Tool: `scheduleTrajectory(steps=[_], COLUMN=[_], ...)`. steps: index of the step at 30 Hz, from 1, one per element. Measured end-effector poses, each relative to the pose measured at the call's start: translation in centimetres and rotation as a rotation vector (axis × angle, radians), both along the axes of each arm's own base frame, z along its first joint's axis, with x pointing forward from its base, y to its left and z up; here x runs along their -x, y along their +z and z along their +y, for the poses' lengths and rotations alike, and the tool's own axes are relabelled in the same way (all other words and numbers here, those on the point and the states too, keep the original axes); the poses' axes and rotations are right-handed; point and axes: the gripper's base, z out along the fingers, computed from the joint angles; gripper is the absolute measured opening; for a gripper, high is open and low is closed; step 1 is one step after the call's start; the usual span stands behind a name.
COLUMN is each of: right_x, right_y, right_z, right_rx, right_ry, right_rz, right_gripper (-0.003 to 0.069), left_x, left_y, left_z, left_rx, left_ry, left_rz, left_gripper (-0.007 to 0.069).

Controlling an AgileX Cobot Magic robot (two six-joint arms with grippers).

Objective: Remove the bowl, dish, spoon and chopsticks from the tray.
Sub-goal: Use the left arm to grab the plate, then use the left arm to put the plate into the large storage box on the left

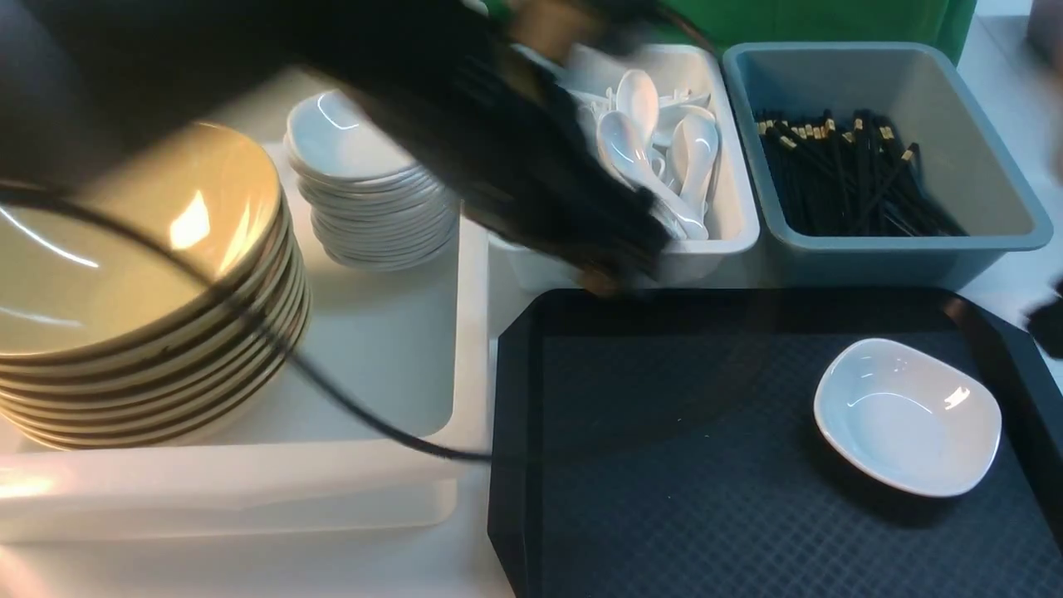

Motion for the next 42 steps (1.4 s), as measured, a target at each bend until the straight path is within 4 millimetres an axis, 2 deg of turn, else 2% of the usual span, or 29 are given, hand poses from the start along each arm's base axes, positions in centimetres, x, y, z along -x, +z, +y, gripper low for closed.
scheduleTrajectory(steps=[2, 3, 4, 6, 9, 10, 12, 14, 15, 16, 21, 23, 25, 28, 29, 31, 32, 33, 35, 38, 41, 42], right_x=[1.9, 2.1, 3.3, 4.5, 6.3, 6.4, 7.2, 7.4, 7.4, 7.4, 7.4, 7.4, 7.4, 7.4, 7.4, 7.4, 7.3, 7.3, 7.0, 6.2, 5.1, 4.8], right_y=[-0.3, -0.3, -0.3, -0.3, -0.2, -0.2, -0.1, -0.1, -0.1, -0.1, -0.1, -0.1, -0.1, -0.1, -0.1, -0.1, -0.1, -0.1, -0.2, -0.3, -0.1, 0.1], right_z=[-1.4, -1.5, -2.4, -3.1, -4.3, -4.3, -4.8, -5.0, -5.0, -5.0, -5.0, -5.0, -5.0, -5.0, -5.0, -5.0, -4.9, -4.9, -4.7, -4.0, -2.5, -2.1], right_rx=[-0.022, -0.025, -0.052, -0.079, -0.121, -0.124, -0.15, -0.153, -0.154, -0.154, -0.144, -0.139, -0.135, -0.135, -0.135, -0.134, -0.133, -0.132, -0.126, -0.11, -0.126, -0.14], right_ry=[-0.035, -0.037, -0.052, -0.065, -0.083, -0.085, -0.093, -0.093, -0.093, -0.093, -0.081, -0.076, -0.07, -0.07, -0.07, -0.07, -0.07, -0.07, -0.07, -0.054, 0.015, 0.045], right_rz=[-0.028, -0.031, -0.054, -0.077, -0.118, -0.119, -0.142, -0.147, -0.148, -0.148, -0.15, -0.152, -0.153, -0.153, -0.153, -0.153, -0.151, -0.15, -0.141, -0.106, -0.065, -0.058], right_gripper=[0.0222, 0.0221, 0.0209, 0.0187, 0.0129, 0.0126, 0.0077, 0.0058, 0.0046, 0.0043, 0.0037, 0.0037, 0.0037, 0.0037, 0.0037, 0.0037, 0.0037, 0.0037, 0.0037, 0.0037, 0.0037, 0.0037], left_x=[-0.3, -0.4, -0.9, -1.3, -2.5, -2.5, -3.4, -3.8, -4.2, -4.3, -5.7, -5.9, -5.9, -5.8, -5.8, -5.6, -5.6, -5.6, -6.1, -7.2, -7.4, -7.5], left_y=[-2.0, -2.3, -3.8, -4.7, -7.5, -7.7, -10.0, -10.8, -11.9, -12.0, -16.1, -17.0, -17.2, -17.2, -17.2, -16.1, -14.7, -14.7, -11.8, -5.7, 1.5, 3.1], left_z=[-3.3, -3.8, -5.6, -7.2, -10.2, -10.3, -12.0, -12.5, -13.1, -13.2, -15.1, -15.8, -16.3, -16.8, -16.8, -17.0, -16.9, -16.9, -15.8, -13.0, -9.1, -7.9], left_rx=[0.006, 0.012, 0.02, 0.046, 0.085, 0.087, 0.092, 0.095, 0.098, 0.1, 0.117, 0.133, 0.13, 0.116, 0.115, 0.117, 0.104, 0.096, 0.047, 0.011, 0.011, 0.014], left_ry=[-0.047, -0.052, -0.064, -0.078, -0.089, -0.09, -0.093, -0.092, -0.088, -0.087, -0.057, -0.052, -0.078, -0.117, -0.117, -0.14, -0.163, -0.167, -0.195, -0.181, -0.13, -0.11], left_rz=[0.028, 0.032, 0.056, 0.068, 0.119, 0.121, 0.14, 0.141, 0.143, 0.141, 0.19, 0.21, 0.211, 0.207, 0.209, 0.212, 0.195, 0.196, 0.147, 0.029, -0.105, -0.137], left_gripper=[0.0457, 0.0457, 0.0457, 0.0457, 0.0457, 0.0457, 0.0457, 0.0457, 0.0457, 0.0457, 0.0449, 0.0403, 0.0315, 0.0127, 0.0117, 0.0037, 0.0017, 0.0015, 0.0001, 0.0001, 0.0, 0.0])
